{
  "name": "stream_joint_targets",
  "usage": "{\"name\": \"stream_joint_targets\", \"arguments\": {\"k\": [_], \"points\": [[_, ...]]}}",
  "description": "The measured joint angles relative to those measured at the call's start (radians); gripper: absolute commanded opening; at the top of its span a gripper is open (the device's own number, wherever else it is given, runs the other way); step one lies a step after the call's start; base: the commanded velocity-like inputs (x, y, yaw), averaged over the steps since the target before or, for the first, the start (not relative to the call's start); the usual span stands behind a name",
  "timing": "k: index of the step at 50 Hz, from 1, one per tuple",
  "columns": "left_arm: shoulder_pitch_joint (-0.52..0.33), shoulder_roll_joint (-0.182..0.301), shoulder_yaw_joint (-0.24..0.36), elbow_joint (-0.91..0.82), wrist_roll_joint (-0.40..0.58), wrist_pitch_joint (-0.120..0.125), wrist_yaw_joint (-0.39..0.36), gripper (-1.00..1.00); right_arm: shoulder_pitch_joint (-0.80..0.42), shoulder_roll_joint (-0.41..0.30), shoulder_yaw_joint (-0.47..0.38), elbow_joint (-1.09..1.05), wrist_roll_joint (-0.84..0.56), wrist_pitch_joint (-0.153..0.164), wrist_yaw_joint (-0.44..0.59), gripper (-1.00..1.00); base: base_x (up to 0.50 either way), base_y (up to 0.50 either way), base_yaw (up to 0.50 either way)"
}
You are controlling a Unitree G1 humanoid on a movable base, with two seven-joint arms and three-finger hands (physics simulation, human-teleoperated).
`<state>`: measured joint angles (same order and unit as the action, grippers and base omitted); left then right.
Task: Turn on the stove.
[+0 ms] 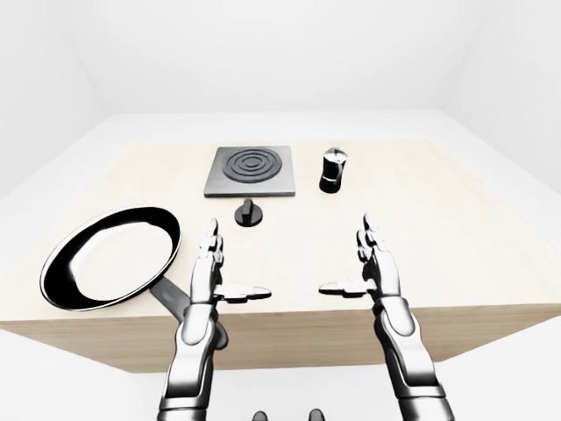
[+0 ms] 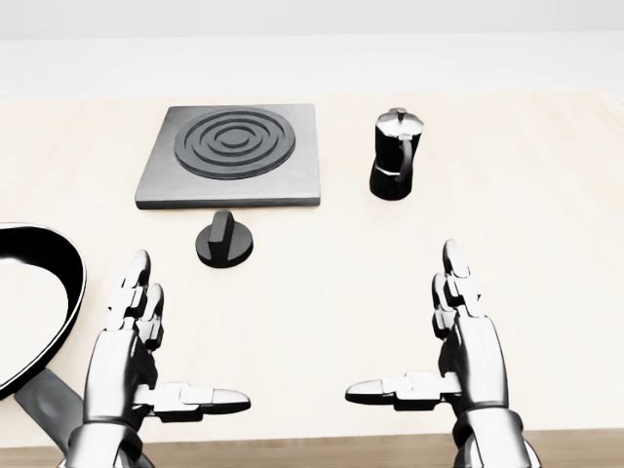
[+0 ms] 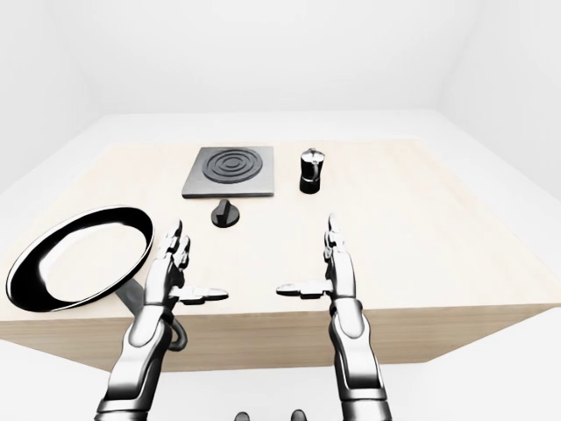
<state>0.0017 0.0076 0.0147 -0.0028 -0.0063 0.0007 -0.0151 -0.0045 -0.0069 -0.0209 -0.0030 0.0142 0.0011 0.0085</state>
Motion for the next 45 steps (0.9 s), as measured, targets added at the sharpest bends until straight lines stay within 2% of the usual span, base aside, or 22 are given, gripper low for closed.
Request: {"name": "stream_joint_targets", "arguments": {"k": [13, 27, 45], "points": [[0.001, 0.008, 0.018, -0.003, -0.007, 0.002, -0.017, 1.00, -0.016, -0.011, -0.030, 0.005, 0.033, 0.010, -0.002, 1.00, 0.00, 0.00, 0.00], [0.001, 0.010, 0.022, 0.000, -0.009, -0.001, -0.020, 1.00, -0.021, -0.015, -0.037, 0.014, 0.046, 0.004, -0.001, 1.00, 0.00, 0.00, 0.00], [0.001, 0.011, 0.024, -0.002, -0.011, 0.003, -0.019, 1.00, -0.019, -0.016, -0.035, 0.016, 0.042, 0.002, -0.001, 1.00, 0.23, 0.00, 0.00]]}}
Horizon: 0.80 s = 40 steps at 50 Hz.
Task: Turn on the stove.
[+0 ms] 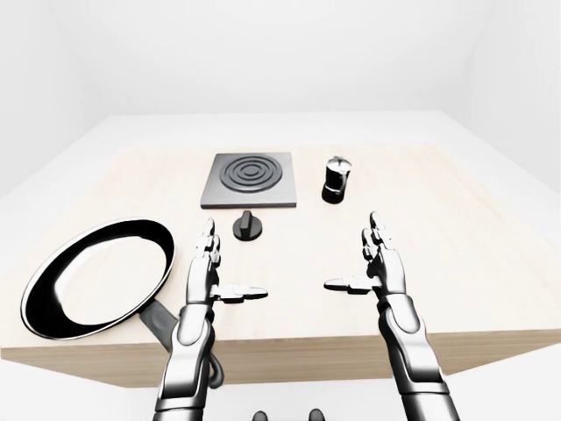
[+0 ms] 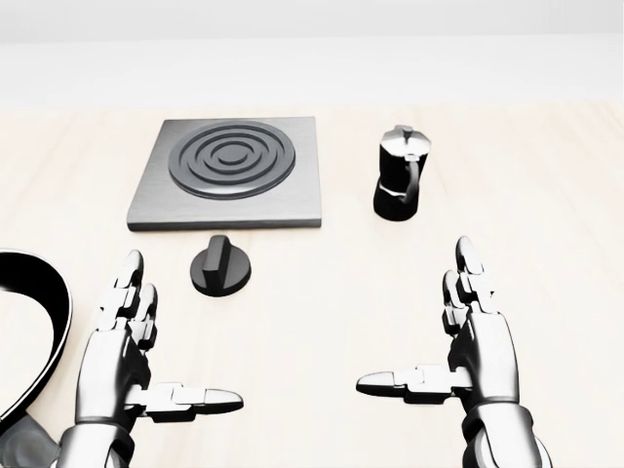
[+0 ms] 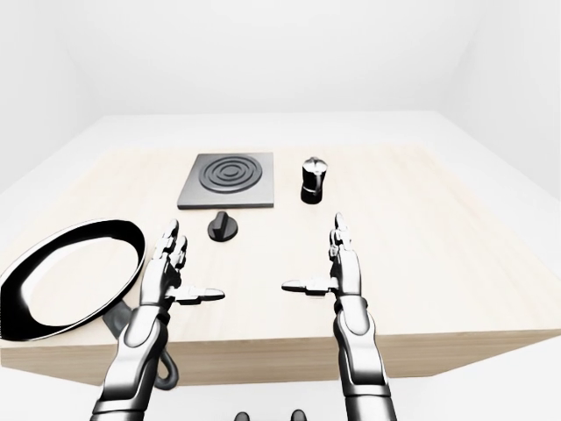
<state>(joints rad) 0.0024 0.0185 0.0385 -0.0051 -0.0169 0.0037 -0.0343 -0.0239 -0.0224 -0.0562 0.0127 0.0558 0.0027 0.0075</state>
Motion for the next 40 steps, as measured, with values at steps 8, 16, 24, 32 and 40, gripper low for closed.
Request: {"name": "stream_joint_targets", "arguments": {"k": [8, 16, 24, 32, 40], "points": [[0.001, 0.000, 0.001, -0.008, -0.001, 0.006, 0.000, 1.00, 0.001, 0.001, 0.001, -0.002, 0.000, -0.001, 0.001, 1.00, 0.24, 0.00, 0.00], [-0.001, 0.000, 0.002, 0.000, -0.002, 0.000, -0.001, 1.00, 0.003, 0.002, 0.002, -0.006, 0.000, -0.001, 0.002, 1.00, 0.22, 0.00, 0.00], [-0.004, 0.001, 0.002, 0.011, -0.002, -0.007, 0.000, 1.00, 0.002, 0.002, 0.003, -0.001, 0.000, -0.007, 0.003, 1.00, 0.17, 0.00, 0.00], [-0.006, 0.000, 0.002, 0.014, -0.002, -0.008, 0.001, 1.00, 0.004, 0.002, 0.004, -0.003, -0.001, -0.008, 0.004, 1.00, 0.13, 0.00, 0.00], [-0.007, 0.000, 0.001, 0.016, -0.002, -0.010, 0.002, 1.00, 0.006, 0.003, 0.005, -0.003, -0.003, -0.008, 0.004, 1.00, 0.09, 0.00, 0.00]]}}
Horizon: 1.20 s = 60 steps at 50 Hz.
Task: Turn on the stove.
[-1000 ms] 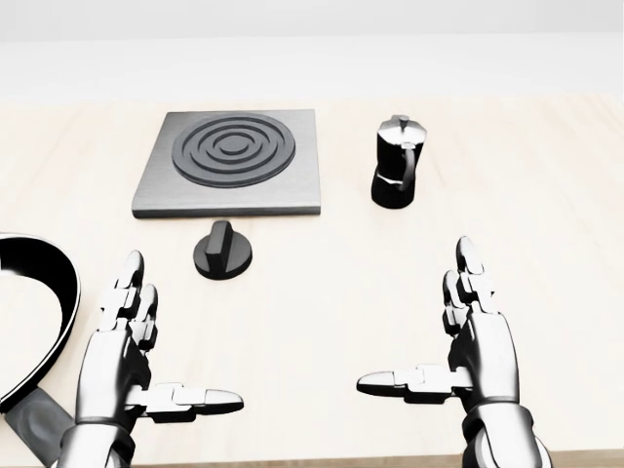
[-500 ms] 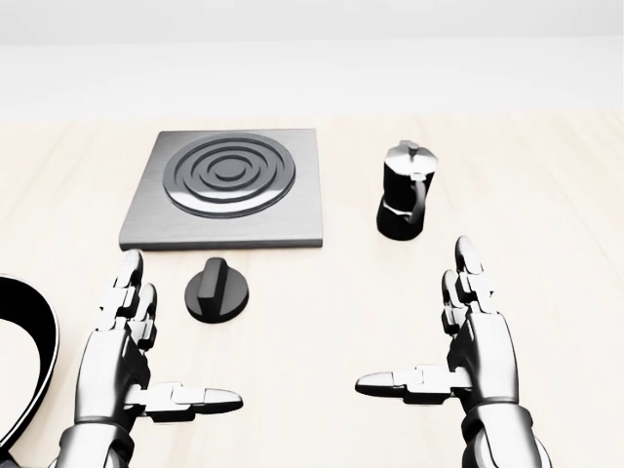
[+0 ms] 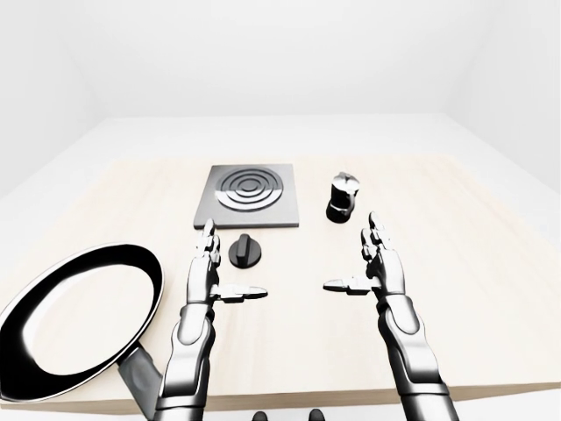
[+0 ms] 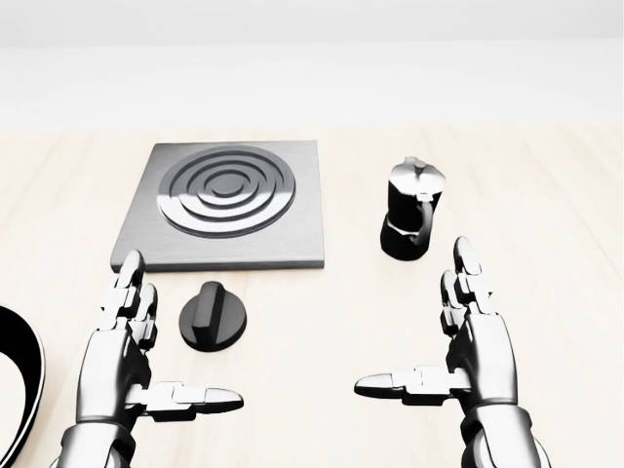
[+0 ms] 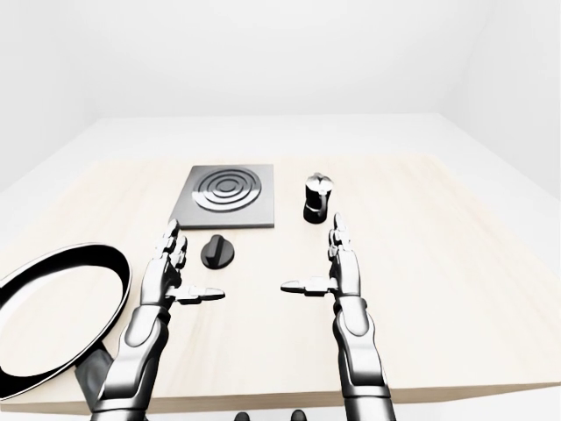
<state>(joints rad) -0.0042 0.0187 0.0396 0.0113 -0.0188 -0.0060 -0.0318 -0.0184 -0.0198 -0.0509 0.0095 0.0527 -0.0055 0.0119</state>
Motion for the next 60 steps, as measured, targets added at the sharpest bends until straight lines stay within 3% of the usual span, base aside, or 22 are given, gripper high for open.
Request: {"name": "stream_joint_targets", "arguments": {"k": [30, 60], "points": [[-0.015, 0.002, 0.000, 0.051, 0.006, -0.014, 0.002, 1.00, 0.001, 0.002, 0.003, 0.003, -0.007, -0.006, -0.006, 1.00, 0.03, 0.00, 0.00], [-0.143, 0.026, 0.025, 0.256, -0.016, -0.031, 0.003, 1.00, 0.001, 0.004, 0.008, 0.016, -0.005, -0.011, -0.002, 1.00, 0.00, 0.00, 0.00]]}}
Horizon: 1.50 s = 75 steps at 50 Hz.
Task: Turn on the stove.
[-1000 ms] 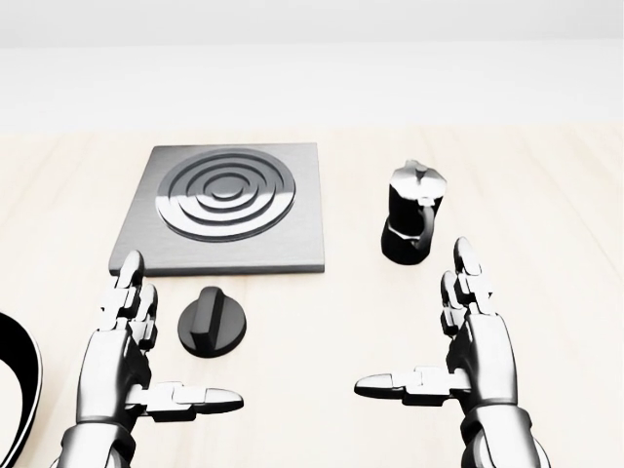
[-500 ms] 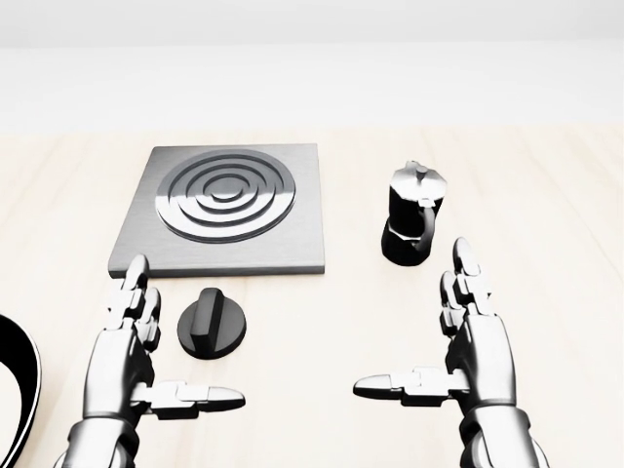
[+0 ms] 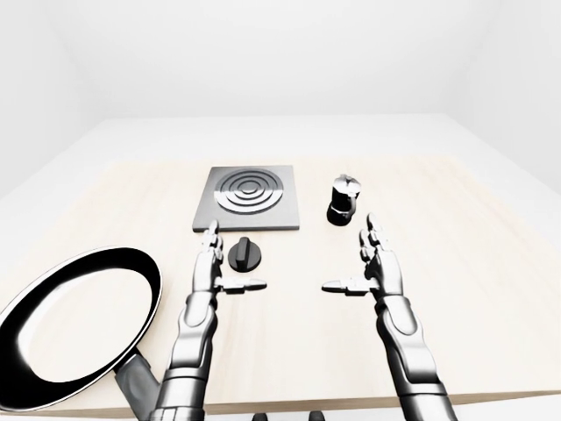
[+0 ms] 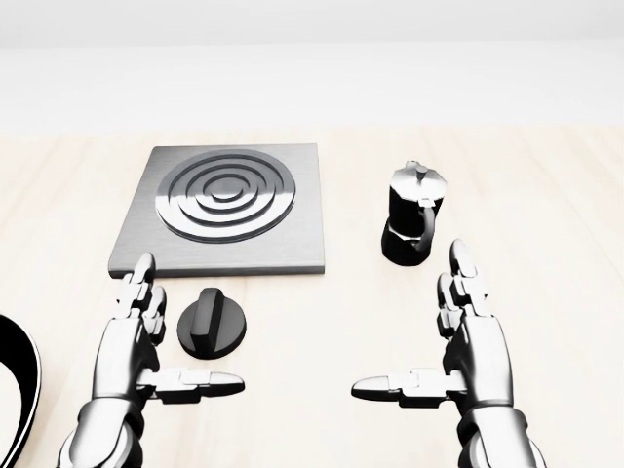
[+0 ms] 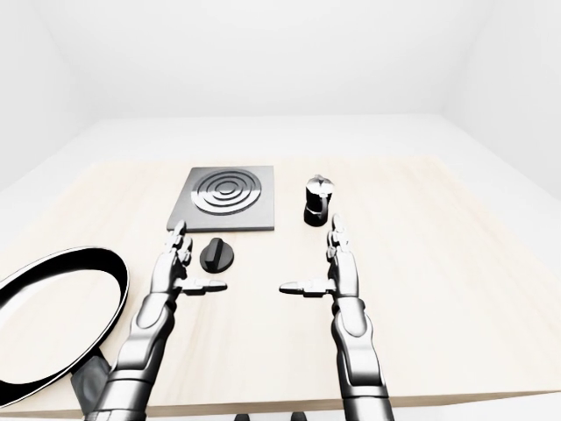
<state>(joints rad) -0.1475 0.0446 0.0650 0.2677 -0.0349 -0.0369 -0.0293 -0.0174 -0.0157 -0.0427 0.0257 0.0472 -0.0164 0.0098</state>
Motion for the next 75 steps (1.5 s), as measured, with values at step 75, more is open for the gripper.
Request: {"name": "stream_joint_targets", "arguments": {"k": [75], "points": [[0.093, -0.054, -0.131, 0.043, 0.132, -0.034, -0.082, 1.00, 0.011, 0.004, 0.010, -0.021, 0.007, 0.018, 0.016, 1.00, 0.00, 0.00, 0.00]]}}
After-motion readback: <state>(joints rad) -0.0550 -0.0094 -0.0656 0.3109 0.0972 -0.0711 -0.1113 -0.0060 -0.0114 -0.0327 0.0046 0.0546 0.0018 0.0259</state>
